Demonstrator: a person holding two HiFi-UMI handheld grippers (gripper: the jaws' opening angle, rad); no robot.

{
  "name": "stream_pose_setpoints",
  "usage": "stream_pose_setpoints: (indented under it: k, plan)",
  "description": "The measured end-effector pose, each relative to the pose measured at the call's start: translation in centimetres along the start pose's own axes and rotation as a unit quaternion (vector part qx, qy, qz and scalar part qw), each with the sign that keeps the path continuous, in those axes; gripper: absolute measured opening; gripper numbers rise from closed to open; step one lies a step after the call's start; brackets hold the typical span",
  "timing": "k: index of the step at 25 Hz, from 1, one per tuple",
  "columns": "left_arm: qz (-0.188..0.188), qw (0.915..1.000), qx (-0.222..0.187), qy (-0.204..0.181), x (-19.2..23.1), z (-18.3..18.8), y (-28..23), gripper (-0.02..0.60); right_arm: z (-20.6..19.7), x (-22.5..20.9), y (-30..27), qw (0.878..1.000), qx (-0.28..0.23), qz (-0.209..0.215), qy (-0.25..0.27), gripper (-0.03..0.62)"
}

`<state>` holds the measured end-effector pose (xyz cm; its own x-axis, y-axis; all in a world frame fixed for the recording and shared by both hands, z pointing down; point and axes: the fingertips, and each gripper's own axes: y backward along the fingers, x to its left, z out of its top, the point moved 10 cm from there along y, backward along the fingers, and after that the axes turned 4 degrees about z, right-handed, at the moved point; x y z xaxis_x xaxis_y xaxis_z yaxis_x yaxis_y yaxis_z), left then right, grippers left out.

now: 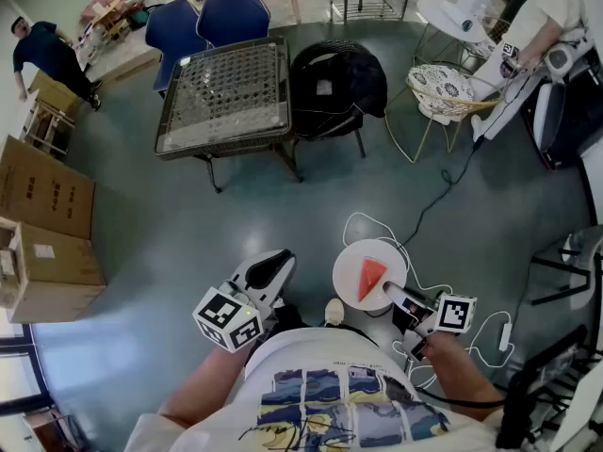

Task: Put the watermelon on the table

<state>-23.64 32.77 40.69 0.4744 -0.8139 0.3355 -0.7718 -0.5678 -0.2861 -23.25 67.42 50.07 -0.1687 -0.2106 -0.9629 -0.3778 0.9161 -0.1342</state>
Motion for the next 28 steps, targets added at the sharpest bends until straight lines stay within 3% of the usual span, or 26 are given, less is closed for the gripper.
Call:
stream_pose_setpoints:
  k: [6,14,22,28]
  plan:
    - [0.002,0.9998,0.003,-0.017,-3.2,0.0,0.4,0.049,0.0,0.2,2.4,1.0,0.005,0.014,-0.003,0.025]
    - [0.013,0.9999,-0.006,-0.004,-5.0,-0.1,1.4,0.048,0.9,0.3,2.2,0.999,0.026,0.036,-0.01,0.025]
    - [0.057,0.9982,-0.018,0.01,-3.7,0.1,4.1,0.048,1.8,0.6,-1.2,0.997,0.059,0.056,-0.009,0.025]
    - [0.086,0.9954,-0.031,0.031,0.8,0.2,6.0,0.048,1.9,0.7,-6.9,0.993,0.093,0.065,-0.008,0.025]
